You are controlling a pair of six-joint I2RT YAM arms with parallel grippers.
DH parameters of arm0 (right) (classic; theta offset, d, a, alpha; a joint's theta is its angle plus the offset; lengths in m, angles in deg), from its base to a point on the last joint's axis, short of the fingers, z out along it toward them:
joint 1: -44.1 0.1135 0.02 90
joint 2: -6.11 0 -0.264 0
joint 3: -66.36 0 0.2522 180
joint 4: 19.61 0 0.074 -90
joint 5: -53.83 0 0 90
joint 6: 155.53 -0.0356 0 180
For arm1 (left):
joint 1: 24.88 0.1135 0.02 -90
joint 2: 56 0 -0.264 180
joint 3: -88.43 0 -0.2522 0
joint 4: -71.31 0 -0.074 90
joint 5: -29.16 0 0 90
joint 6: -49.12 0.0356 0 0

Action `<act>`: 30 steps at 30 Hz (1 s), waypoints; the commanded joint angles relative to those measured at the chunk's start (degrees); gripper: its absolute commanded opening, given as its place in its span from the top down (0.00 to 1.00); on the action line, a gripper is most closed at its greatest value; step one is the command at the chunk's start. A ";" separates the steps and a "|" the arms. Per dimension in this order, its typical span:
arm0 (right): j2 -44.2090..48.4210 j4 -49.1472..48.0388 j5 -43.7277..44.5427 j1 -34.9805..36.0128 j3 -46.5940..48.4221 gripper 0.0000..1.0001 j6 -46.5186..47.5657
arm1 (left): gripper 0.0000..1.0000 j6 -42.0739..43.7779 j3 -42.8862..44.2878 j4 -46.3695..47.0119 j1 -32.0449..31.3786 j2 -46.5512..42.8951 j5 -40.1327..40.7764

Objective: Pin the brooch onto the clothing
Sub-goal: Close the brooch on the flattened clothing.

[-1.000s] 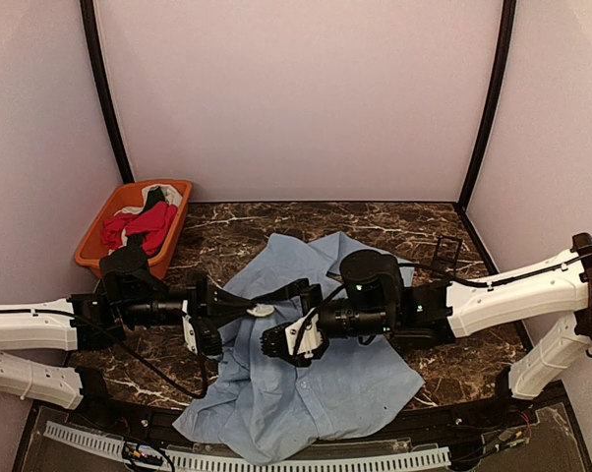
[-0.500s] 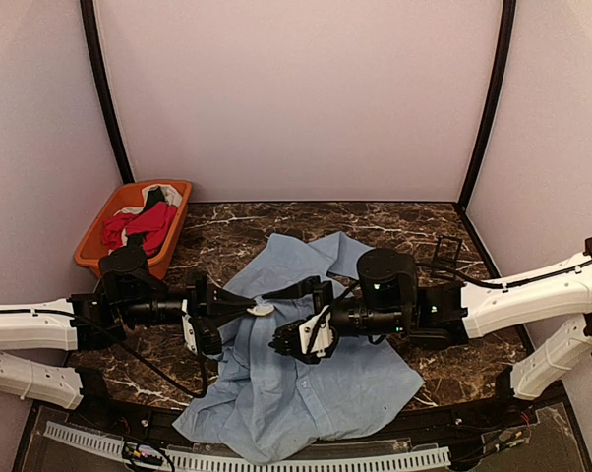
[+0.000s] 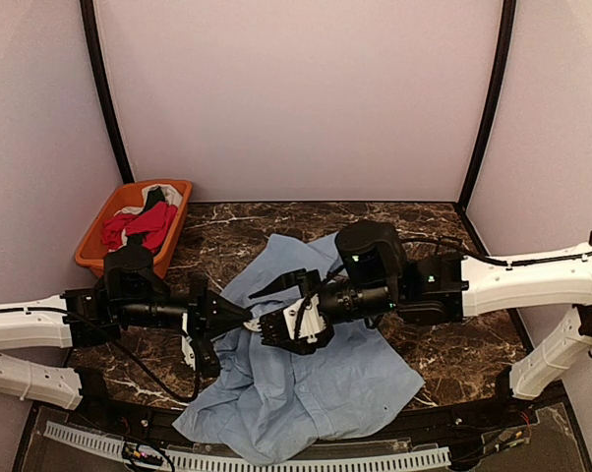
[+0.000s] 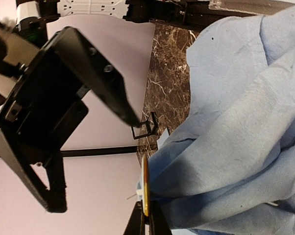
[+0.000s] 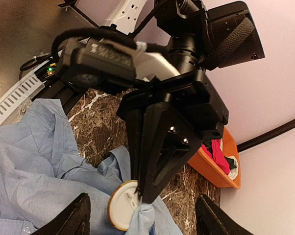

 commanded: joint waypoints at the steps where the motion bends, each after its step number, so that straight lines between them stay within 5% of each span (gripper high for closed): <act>1: -1.06 7.00 -0.65 -0.38 4.32 0.30 -5.72 | 0.99 13.96 2.01 -10.28 -0.44 -1.29 1.28; 9: -0.72 10.93 -3.85 -0.69 2.77 0.31 -4.57 | 0.99 21.35 1.40 -13.46 -2.57 -0.45 5.18; 20: -4.10 8.06 -3.37 -0.40 3.30 0.50 -5.63 | 0.99 15.34 -0.40 -6.74 -2.62 -1.19 1.78; 30: -5.02 3.56 1.04 1.09 1.09 0.56 -3.76 | 0.99 12.52 -1.06 -4.53 -2.67 -1.76 0.21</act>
